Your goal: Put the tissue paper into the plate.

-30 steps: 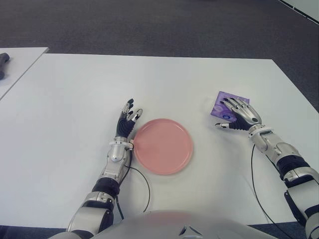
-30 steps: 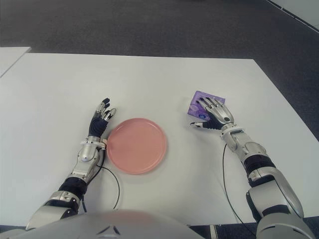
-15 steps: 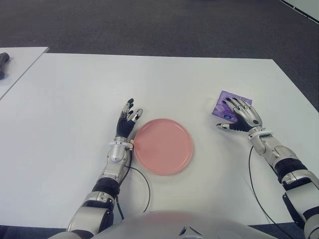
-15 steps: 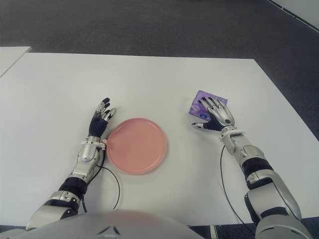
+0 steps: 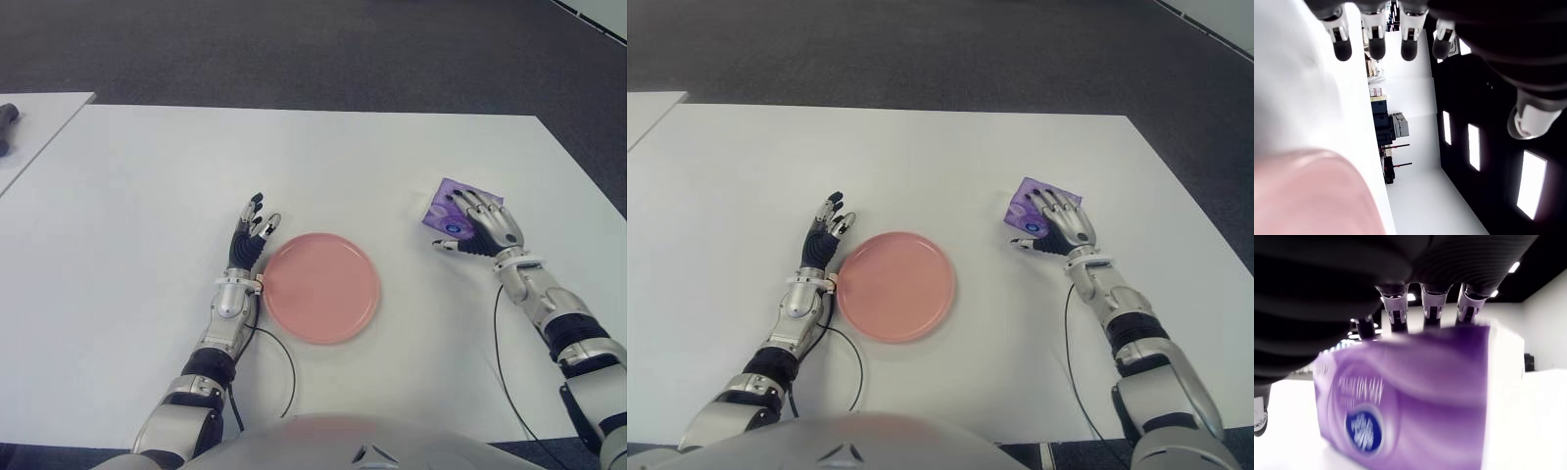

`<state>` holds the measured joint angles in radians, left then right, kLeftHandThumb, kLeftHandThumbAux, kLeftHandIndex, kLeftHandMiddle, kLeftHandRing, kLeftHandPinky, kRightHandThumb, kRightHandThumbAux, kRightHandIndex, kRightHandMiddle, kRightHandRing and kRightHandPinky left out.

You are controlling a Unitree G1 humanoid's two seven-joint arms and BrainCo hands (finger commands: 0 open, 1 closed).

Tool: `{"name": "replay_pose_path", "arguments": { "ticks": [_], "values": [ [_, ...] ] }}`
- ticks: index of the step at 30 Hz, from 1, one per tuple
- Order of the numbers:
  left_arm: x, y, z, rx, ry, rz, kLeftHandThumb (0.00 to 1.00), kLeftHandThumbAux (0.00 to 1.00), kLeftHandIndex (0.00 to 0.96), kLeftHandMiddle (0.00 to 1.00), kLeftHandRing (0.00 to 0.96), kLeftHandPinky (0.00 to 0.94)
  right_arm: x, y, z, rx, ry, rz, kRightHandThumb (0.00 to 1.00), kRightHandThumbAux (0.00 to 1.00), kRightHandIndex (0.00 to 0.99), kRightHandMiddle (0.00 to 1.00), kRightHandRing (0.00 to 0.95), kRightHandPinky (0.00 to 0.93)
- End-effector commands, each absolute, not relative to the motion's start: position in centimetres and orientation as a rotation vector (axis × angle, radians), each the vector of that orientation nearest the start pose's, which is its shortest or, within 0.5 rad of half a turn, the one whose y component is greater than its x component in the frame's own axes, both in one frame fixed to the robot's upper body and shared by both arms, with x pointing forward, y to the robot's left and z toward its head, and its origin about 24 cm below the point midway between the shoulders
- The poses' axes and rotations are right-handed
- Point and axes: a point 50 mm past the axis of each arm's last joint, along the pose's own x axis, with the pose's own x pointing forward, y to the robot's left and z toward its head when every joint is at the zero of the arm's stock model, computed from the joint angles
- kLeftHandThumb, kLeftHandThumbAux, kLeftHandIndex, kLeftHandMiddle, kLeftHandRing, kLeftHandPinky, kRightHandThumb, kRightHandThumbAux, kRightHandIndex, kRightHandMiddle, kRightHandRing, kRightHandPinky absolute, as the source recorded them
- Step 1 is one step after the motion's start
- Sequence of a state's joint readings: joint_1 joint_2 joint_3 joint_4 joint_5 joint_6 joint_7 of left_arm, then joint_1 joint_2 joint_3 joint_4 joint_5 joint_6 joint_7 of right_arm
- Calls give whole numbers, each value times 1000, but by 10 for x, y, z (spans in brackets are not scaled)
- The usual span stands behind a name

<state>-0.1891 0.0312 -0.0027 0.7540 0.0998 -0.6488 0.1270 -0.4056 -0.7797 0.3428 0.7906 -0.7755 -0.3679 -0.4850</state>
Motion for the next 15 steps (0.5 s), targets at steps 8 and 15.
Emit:
{"name": "replay_pose_path", "arguments": {
  "ticks": [8, 15],
  "values": [
    [254, 149, -33, 133, -9, 13, 0, 419, 0, 0, 0, 0, 311, -292, 90, -1524, -270, -64, 205, 452, 0, 0, 0, 0],
    [255, 149, -33, 127, -9, 21, 0, 418, 0, 0, 0, 0, 319, -291, 103, -1515, -296, -99, 210, 464, 0, 0, 0, 0]
  ]
}}
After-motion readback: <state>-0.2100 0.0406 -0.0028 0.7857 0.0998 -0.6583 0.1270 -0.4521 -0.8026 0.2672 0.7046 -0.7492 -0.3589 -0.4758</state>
